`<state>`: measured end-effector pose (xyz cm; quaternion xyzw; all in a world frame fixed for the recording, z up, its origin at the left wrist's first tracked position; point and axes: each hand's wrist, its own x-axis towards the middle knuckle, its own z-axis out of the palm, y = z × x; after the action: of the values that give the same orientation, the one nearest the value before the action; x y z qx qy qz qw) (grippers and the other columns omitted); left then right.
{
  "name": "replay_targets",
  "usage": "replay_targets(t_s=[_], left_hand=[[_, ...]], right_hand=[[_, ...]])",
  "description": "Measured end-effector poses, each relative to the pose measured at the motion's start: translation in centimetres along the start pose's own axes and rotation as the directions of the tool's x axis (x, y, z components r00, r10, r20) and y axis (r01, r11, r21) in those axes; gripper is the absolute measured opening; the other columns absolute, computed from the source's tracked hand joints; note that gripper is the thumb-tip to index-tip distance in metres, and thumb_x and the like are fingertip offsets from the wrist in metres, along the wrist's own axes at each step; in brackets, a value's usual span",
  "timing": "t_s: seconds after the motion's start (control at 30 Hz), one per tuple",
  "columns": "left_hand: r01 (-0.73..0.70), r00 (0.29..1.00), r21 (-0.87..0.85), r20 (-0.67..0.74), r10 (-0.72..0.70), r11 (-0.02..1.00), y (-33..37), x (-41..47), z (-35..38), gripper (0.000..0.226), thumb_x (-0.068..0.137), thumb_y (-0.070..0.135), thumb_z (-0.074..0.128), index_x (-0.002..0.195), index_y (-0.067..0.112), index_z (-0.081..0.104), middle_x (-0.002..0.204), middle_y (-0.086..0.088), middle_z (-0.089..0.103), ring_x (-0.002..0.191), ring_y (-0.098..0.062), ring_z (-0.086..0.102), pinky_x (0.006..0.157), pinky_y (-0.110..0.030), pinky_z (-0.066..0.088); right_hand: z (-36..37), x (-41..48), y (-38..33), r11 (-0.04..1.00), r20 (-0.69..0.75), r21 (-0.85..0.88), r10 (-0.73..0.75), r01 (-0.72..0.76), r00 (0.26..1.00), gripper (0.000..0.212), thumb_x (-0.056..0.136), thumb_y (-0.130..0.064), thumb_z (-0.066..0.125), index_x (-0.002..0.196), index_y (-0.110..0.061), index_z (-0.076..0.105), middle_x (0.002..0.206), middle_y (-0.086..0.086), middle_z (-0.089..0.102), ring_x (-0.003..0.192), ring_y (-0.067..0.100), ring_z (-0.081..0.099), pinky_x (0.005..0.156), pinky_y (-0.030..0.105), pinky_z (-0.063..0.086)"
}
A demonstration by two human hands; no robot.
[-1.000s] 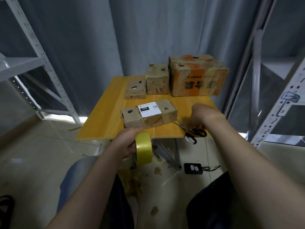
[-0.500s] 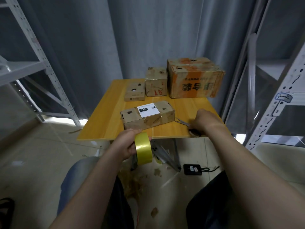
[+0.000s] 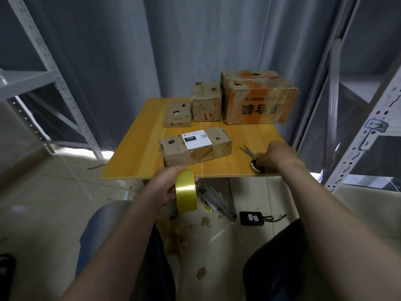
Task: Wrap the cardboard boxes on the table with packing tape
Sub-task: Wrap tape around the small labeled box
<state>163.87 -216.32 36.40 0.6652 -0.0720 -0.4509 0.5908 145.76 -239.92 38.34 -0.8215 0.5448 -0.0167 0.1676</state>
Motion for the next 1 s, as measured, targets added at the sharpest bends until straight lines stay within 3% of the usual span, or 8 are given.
replay_targets(t_s=[0.1, 0.2, 0.27, 0.37, 0.47, 0.57, 0.77, 1.0], left_hand=[[0.003, 1.0, 0.0, -0.001, -0.003, 1.0, -0.1, 0.2, -0.4, 0.024, 0.107, 0.024, 0.057, 0.124, 0.007, 0.057, 0.09, -0.016, 0.08, 0.066, -0.027, 0.077, 0.055, -0.035, 0.061], [-0.021, 0.999, -0.009, -0.036, 0.021, 1.0, -0.2, 0.2, -1.0, 0.023, 0.109, 0.02, 0.052, 0.127, 0.007, 0.058, 0.083, -0.015, 0.079, 0.058, -0.025, 0.074, 0.052, -0.034, 0.059], [-0.032, 0.997, 0.02, -0.065, 0.033, 0.999, -0.2, 0.0, -1.5, 0.023, 0.109, 0.019, 0.052, 0.124, 0.004, 0.06, 0.072, -0.015, 0.077, 0.048, -0.023, 0.07, 0.043, -0.03, 0.055], [-0.023, 0.992, 0.048, -0.125, 0.029, 0.999, -0.1, 0.2, -2.4, 0.029, 0.107, 0.021, 0.056, 0.12, -0.004, 0.064, 0.065, -0.016, 0.074, 0.04, -0.022, 0.064, 0.04, -0.027, 0.053], [-0.01, 0.989, 0.065, -0.145, 0.019, 0.998, -0.2, 0.1, -2.9, 0.031, 0.104, 0.024, 0.061, 0.118, -0.003, 0.068, 0.068, -0.015, 0.075, 0.042, -0.022, 0.063, 0.041, -0.026, 0.052], [-0.019, 0.994, 0.044, -0.104, 0.024, 0.999, -0.4, -0.1, -2.6, 0.028, 0.104, 0.02, 0.06, 0.115, -0.005, 0.068, 0.07, -0.018, 0.075, 0.044, -0.023, 0.065, 0.043, -0.027, 0.053], [-0.028, 0.994, 0.016, -0.103, 0.029, 0.999, -1.3, 0.7, -1.6, 0.02, 0.105, 0.024, 0.058, 0.108, 0.005, 0.065, 0.075, -0.015, 0.078, 0.051, -0.024, 0.072, 0.047, -0.029, 0.056], [-0.102, 0.987, -0.021, -0.128, 0.098, 0.995, -2.9, 1.8, -0.9, 0.018, 0.105, 0.025, 0.056, 0.1, 0.01, 0.065, 0.08, -0.018, 0.078, 0.063, -0.031, 0.071, 0.073, -0.044, 0.06]], right_hand=[[-0.6, 0.1, -0.7, 0.956, -0.03, 0.292, 0.031, -0.021, 0.999, 0.038, 0.083, -0.043, 0.079, 0.078, -0.008, 0.065, 0.08, 0.012, 0.069, 0.068, 0.029, 0.069, 0.053, 0.034, 0.054], [-1.8, -0.2, -3.3, 0.656, 0.075, 0.754, -0.102, 0.01, 0.992, 0.028, 0.088, -0.025, 0.081, 0.09, 0.0, 0.07, 0.092, 0.02, 0.075, 0.057, 0.027, 0.073, 0.05, 0.033, 0.061], [-2.7, -0.6, -5.3, 0.54, 0.188, 0.841, -0.314, 0.012, 0.931, 0.035, 0.082, -0.02, 0.087, 0.105, 0.003, 0.072, 0.105, 0.023, 0.073, 0.063, 0.021, 0.073, 0.059, 0.031, 0.064], [-3.6, -0.9, -7.5, 0.666, 0.524, 0.741, -0.495, -0.085, 0.693, 0.061, 0.067, -0.018, 0.093, 0.117, 0.005, 0.066, 0.096, 0.015, 0.071, 0.071, 0.022, 0.071, 0.071, 0.038, 0.066], [-3.6, -1.1, -8.8, 0.872, 0.747, 0.49, -0.427, 0.012, 0.509, 0.057, 0.071, -0.017, 0.09, 0.117, 0.003, 0.062, 0.082, 0.012, 0.072, 0.068, 0.022, 0.07, 0.075, 0.046, 0.066], [-3.2, -0.7, -9.9, 0.942, 0.796, 0.329, -0.318, 0.074, 0.515, 0.055, 0.072, -0.021, 0.087, 0.115, 0.004, 0.064, 0.089, 0.014, 0.069, 0.065, 0.021, 0.068, 0.084, 0.051, 0.064], [-2.7, 0.4, -10.9, 0.962, 0.814, 0.255, -0.267, 0.095, 0.517, 0.051, 0.073, -0.021, 0.086, 0.114, 0.002, 0.065, 0.089, 0.014, 0.067, 0.065, 0.021, 0.067, 0.085, 0.051, 0.063], [-2.6, 1.7, -10.2, 0.971, 0.819, 0.214, -0.239, 0.11, 0.522, 0.031, 0.075, -0.021, 0.086, 0.097, -0.002, 0.074, 0.088, 0.015, 0.066, 0.062, 0.019, 0.065, 0.082, 0.049, 0.065]])
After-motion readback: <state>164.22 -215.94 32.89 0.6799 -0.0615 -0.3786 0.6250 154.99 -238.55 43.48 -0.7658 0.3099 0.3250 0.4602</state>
